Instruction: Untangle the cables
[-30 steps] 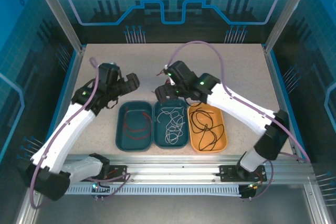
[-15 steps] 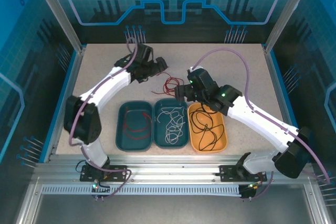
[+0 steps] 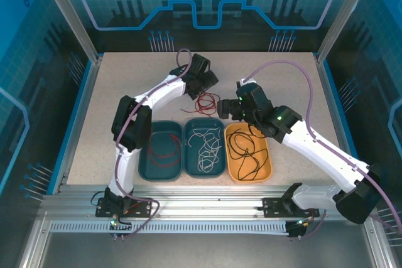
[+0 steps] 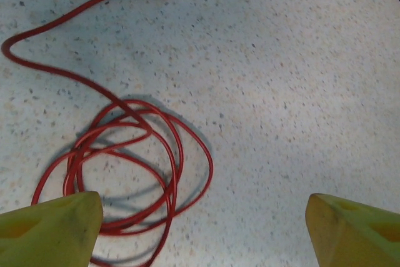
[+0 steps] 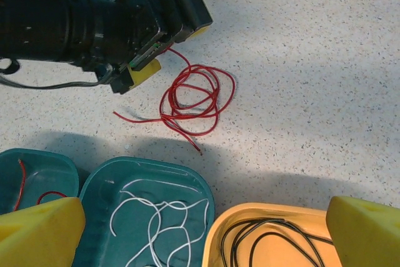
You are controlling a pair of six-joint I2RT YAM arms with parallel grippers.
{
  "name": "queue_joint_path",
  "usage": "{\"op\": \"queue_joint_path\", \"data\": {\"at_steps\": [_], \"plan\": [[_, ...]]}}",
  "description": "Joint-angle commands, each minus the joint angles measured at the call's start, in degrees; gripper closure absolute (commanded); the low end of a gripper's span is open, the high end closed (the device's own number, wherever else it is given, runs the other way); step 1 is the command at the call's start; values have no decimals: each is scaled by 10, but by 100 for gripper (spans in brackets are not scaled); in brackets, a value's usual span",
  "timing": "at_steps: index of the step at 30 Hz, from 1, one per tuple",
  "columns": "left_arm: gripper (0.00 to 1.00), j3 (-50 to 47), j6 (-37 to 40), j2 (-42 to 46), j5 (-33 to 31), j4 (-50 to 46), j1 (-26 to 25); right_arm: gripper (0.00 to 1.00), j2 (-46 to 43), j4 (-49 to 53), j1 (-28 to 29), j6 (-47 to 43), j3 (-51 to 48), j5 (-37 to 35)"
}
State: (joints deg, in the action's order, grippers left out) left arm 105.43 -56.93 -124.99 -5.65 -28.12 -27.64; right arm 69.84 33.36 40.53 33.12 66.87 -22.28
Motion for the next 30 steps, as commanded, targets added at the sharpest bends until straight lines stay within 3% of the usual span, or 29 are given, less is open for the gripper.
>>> {"op": "queue_joint_path", "data": {"at_steps": [1, 5, 13, 16, 24, 27, 30], "plan": [[19, 47, -29, -36, -23, -21, 4, 0, -21, -2, -11, 21, -13, -7], [21, 76, -41, -71, -21, -41, 13, 0, -31, -1, -16, 28, -23, -1], [47, 114, -30, -114, -24, -51, 21, 0, -42, 1, -25, 40, -34, 7], [51, 122, -31, -125, -24, -55, 27, 0, -43, -1, -27, 41, -38, 15], [91, 141, -6, -127, -16, -65, 37, 0, -41, -3, -32, 42, -41, 22], [99, 144, 16, -107, -2, -54, 36, 0, -38, -5, -33, 39, -39, 25], [100, 152, 42, -86, 22, -45, 36, 0, -34, -8, -33, 37, -38, 28]]}}
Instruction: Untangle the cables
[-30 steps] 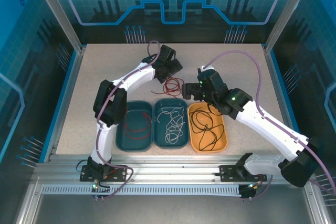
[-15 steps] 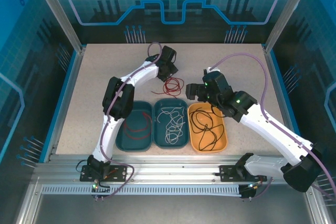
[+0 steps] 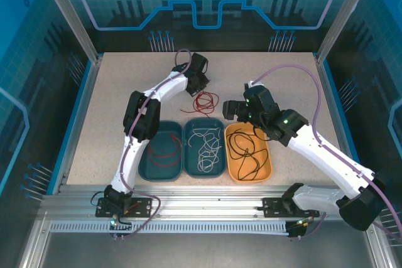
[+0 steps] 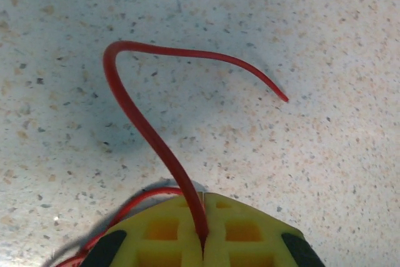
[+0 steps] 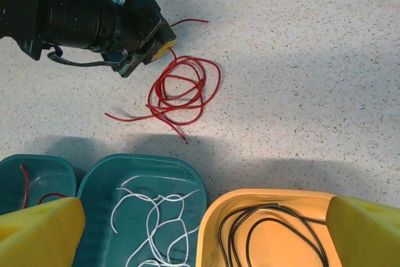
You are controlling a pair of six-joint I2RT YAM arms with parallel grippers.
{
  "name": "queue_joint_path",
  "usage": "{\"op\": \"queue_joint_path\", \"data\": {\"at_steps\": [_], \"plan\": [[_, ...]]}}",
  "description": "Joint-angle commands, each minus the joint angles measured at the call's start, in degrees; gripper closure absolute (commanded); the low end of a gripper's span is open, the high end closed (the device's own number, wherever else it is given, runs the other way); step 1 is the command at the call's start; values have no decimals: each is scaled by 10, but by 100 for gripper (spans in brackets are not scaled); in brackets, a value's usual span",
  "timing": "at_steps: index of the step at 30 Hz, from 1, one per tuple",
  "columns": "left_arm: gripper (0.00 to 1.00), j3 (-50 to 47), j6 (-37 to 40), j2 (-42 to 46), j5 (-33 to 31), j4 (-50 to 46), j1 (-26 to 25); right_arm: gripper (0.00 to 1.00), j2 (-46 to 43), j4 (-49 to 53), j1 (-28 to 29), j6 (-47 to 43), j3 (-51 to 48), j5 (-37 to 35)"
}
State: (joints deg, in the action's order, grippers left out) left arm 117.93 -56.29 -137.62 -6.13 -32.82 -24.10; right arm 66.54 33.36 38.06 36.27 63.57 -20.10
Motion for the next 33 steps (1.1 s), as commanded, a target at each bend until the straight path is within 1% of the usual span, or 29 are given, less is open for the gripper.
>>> {"op": "queue_joint_path", "data": {"at_steps": [1, 5, 10, 19, 25, 28, 33], "plan": [[100, 31, 45, 47, 35, 5, 1, 0, 0, -10, -8, 5, -4, 7], [100, 46, 69, 74, 77, 9, 1, 0, 7, -16, -9, 3, -2, 14], [100, 35, 88, 129, 120, 23, 0, 0, 22, -16, -9, -4, 5, 21], [100, -15, 125, 231, 167, 51, 1, 0, 72, -11, -21, -13, 26, 63], [100, -38, 137, 275, 194, 59, 0, 0, 93, -24, -39, -12, 23, 92], [100, -38, 138, 285, 206, 59, 0, 2, 99, -41, -46, -11, 17, 111], [100, -37, 132, 300, 226, 69, 1, 7, 125, -65, -52, -17, 21, 131]]}}
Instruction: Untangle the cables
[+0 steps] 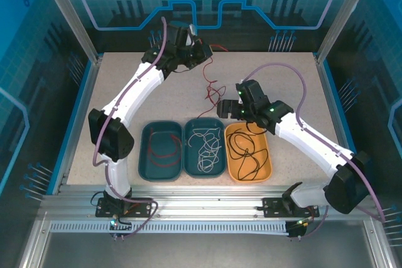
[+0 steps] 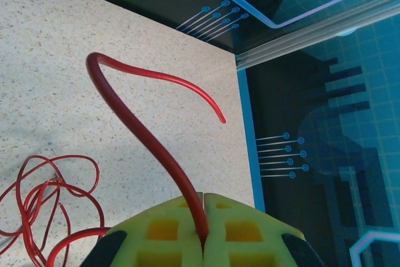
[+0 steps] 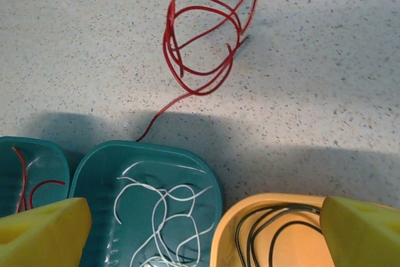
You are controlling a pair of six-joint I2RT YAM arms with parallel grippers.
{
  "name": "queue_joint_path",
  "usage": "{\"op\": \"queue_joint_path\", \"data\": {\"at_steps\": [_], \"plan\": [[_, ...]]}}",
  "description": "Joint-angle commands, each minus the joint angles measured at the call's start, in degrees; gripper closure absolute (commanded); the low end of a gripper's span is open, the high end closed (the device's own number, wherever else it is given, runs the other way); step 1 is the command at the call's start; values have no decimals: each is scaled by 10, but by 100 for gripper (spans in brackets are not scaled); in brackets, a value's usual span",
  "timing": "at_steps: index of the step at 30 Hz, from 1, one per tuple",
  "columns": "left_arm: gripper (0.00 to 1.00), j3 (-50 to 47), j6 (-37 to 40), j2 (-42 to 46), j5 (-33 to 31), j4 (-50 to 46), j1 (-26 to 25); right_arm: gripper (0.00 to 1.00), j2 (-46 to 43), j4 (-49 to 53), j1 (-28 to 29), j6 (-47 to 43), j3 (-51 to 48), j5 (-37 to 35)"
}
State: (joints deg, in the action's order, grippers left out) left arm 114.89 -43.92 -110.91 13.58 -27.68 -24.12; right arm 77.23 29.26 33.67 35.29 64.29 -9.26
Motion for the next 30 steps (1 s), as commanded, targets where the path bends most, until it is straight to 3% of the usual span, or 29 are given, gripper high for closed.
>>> {"op": "queue_joint_path", "data": {"at_steps": [1, 20, 26, 30], "plan": [[100, -6, 8, 36, 32, 22, 0, 8, 27, -28, -9, -9, 17, 27], [100, 61, -32, 58, 70, 36, 4, 43, 282, -142, -21, -56, 135, 27], [100, 31, -33, 108, 69, 46, 19, 63, 323, -151, -39, -33, 143, 34], [100, -23, -41, 159, 69, 70, 35, 67, 330, -140, -52, -30, 144, 34]]}}
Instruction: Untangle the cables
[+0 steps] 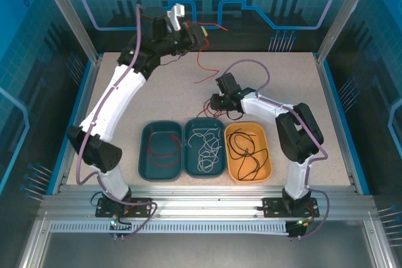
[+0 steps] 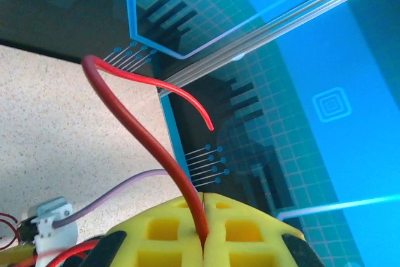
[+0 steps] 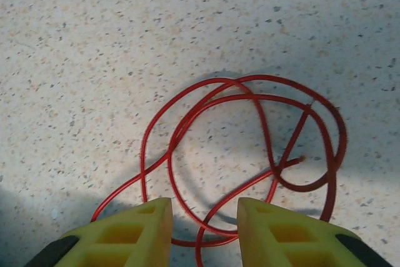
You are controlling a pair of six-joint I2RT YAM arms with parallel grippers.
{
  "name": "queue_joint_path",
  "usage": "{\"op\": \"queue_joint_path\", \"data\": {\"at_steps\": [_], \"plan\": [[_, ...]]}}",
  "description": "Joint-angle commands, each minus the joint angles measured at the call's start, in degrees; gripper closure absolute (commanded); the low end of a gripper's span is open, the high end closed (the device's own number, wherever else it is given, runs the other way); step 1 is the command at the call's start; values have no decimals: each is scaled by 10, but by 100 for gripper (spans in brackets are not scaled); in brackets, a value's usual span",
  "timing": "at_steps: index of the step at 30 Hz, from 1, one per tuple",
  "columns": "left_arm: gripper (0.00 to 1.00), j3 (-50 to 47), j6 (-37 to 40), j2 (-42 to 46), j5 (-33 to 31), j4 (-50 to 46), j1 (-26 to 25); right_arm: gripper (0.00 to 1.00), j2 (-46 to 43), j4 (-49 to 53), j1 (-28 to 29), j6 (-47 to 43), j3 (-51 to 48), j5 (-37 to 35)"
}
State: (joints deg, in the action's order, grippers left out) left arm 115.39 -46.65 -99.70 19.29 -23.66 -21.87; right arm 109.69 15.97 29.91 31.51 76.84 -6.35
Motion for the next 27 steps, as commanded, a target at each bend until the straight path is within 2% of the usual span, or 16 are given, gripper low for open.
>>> {"op": "queue_joint_path", "data": {"at_steps": [1, 6, 9, 15, 21, 25, 27], "plan": [[100, -42, -14, 59, 12, 36, 17, 67, 5, -6, -18, 7, 17, 5], [100, -105, -11, 121, 13, 55, 35, 68, -4, 1, -28, 4, 14, 16], [100, -134, -5, 148, 18, 51, 45, 64, -14, 7, -29, -2, 14, 17], [100, -204, 56, 219, 14, -8, 50, 37, -52, 31, -28, -24, 25, 17], [100, -325, 110, 321, -28, -101, 50, 25, -85, 66, -29, -49, 43, 14], [100, -414, 103, 402, -55, -147, 50, 16, -112, 84, -28, -51, 43, 18], [100, -459, 91, 444, -58, -162, 50, 5, -128, 87, -26, -51, 36, 22]]}}
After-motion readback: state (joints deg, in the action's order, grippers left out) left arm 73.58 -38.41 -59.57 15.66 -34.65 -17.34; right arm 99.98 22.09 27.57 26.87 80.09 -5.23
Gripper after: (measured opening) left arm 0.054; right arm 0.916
